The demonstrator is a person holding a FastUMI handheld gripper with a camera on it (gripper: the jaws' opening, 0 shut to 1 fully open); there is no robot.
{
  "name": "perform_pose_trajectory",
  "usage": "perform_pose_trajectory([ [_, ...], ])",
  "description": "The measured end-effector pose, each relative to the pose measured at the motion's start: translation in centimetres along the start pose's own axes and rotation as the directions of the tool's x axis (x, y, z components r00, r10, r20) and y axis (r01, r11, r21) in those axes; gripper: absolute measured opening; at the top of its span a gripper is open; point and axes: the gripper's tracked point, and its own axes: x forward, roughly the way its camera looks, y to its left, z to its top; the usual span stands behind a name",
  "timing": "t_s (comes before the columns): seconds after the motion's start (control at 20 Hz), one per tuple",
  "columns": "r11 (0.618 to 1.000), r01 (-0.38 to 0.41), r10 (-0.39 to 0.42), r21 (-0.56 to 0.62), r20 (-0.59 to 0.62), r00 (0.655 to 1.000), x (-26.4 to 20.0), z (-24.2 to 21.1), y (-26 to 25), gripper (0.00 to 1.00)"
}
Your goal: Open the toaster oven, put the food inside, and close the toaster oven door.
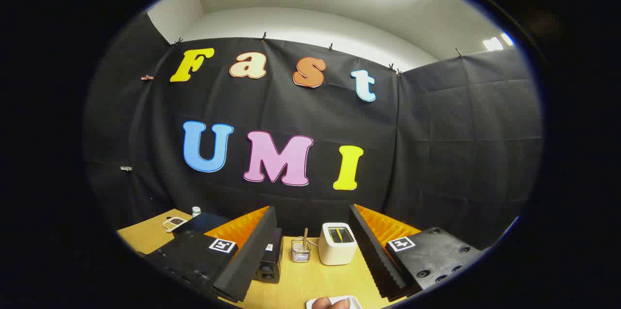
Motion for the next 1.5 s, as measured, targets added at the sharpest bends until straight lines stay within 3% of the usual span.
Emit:
perform_pose_trajectory([
  [1.15,1.0,-0.005,0.005,0.018,-0.023,1.0,-0.8,-1.2,0.2,0.97],
  [1.5,0.997,-0.064,0.066,0.034,-0.058,0.996,-0.4,-3.0,3.6,0.97],
])
